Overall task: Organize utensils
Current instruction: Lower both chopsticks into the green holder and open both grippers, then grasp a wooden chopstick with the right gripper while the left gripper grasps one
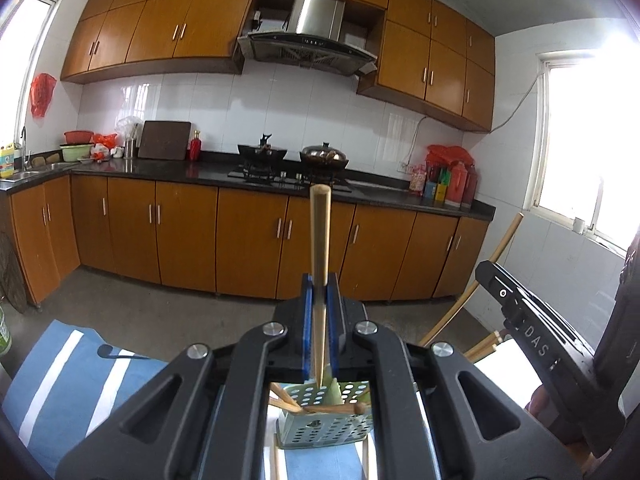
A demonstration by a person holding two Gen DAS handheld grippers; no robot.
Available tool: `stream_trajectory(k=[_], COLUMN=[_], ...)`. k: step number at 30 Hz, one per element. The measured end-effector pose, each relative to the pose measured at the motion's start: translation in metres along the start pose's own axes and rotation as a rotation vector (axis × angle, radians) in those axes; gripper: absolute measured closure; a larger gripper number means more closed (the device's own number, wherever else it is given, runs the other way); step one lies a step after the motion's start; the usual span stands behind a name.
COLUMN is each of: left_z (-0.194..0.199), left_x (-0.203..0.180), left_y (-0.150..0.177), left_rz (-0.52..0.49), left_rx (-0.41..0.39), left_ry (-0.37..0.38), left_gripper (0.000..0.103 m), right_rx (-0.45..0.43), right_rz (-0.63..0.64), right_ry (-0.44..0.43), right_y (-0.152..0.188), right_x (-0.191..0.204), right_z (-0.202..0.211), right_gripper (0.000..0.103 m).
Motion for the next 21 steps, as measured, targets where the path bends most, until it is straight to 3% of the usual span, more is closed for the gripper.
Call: stream_trajectory(k=[8,13,14,16,21], left_z=[-0.013,-0.008,-0.005,0.002,0.030], left_x=[0.007,0.014,0.015,0.018,0.018], left_y=[0.013,0.015,0.014,0.011,0.005], left_rz=[0.010,0.021,0.026,0.031,0.022], left_rx=[0.056,0.074,0.073,0.068,0.040], left_ry=[-0.004,-0.017,-0.020,-0.023,-0.039], left_gripper=[0.095,0.087,0.086,0.086,0.080], right_rx=[0.067,0.077,0.074,0.062,0.059], right_rz=[-0.026,-0.022,-0.024,-0.026,-0.017], right_ry=[0.003,0.016,0.018,0.029,0.057], right_y=[0.012,0.010,0.010,0.006,0.006], right_x=[-0.007,-0.012,-0.013,-0.016,-0.027], right_z=[-0.006,0.006,0.010,0.023,0.054], right_gripper=[0.095,0.094,0.092,0.072,0.070])
Point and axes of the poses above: each gripper's, at about its wrist camera, not at the fingertips, and z roughly against the way its jaws point, x to its left, y to its underside, the point moved 7 cm from there along -z, roughly the way its jaws point, and after that the axes turned 2 degrees about -z, right-handed, at the moved point
